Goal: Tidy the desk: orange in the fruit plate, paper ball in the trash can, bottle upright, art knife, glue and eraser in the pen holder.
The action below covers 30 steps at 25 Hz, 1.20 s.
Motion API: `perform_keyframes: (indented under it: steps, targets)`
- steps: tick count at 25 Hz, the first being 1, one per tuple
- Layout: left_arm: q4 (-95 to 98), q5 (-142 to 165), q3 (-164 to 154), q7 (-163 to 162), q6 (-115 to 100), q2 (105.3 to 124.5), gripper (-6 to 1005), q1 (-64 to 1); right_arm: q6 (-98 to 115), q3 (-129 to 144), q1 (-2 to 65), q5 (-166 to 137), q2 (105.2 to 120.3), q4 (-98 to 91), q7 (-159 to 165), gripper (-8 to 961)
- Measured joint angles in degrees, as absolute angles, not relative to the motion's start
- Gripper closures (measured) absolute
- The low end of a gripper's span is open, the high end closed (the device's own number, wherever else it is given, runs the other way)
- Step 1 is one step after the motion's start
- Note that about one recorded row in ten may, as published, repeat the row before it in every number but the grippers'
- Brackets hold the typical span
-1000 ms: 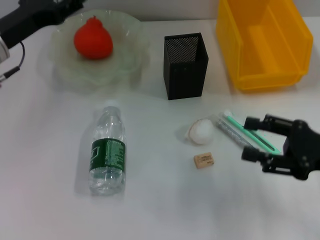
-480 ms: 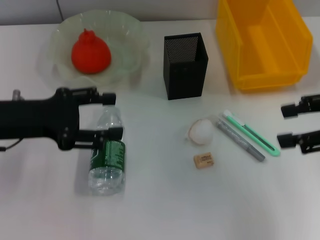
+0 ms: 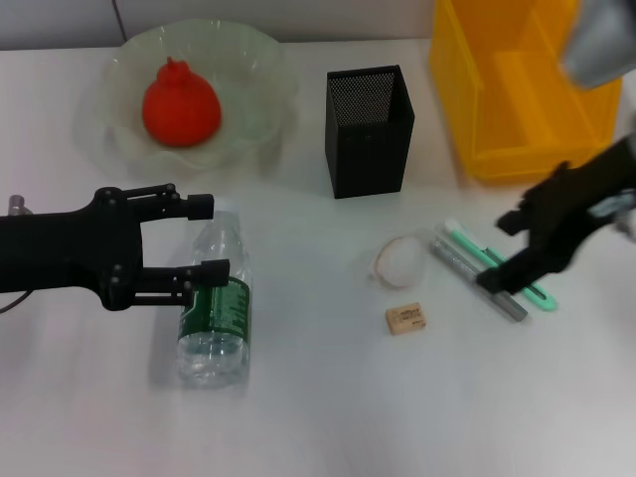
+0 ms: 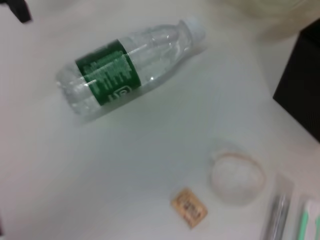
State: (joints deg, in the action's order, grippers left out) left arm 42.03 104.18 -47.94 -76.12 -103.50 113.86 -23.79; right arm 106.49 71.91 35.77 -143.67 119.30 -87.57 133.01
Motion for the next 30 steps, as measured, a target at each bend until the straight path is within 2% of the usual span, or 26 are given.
perform_keyframes:
  steps: [9,17,23,28,30]
  targets:
    - [42.2,104.2,-48.0,-76.1,-103.7,113.87,192,-22.7,82.9,87.7,36.8,-143.9,119.52,-74.2,136.4,194]
    - [42.2,104.2,-48.0,-76.6,-104.0,113.72,193,-22.6,72.8,92.0,39.5,-139.3,119.62,-63.0,134.9,194]
    - [42.0,104.2,-48.0,-76.6,-104.1,113.72,193,-22.5,71.6,91.9,39.0,-139.2,119.61,-62.9,134.8,317]
    - [42.2,104.2,-48.0,-76.6,-104.2,113.7,193,-22.1,75.5,90.4,36.0,-139.4,119.43,-70.1,135.3,440]
    - [42.2,104.1,-48.0,-76.6,-104.2,113.61,193,-21.9,78.8,86.8,33.6,-139.5,119.36,-76.1,135.5,441]
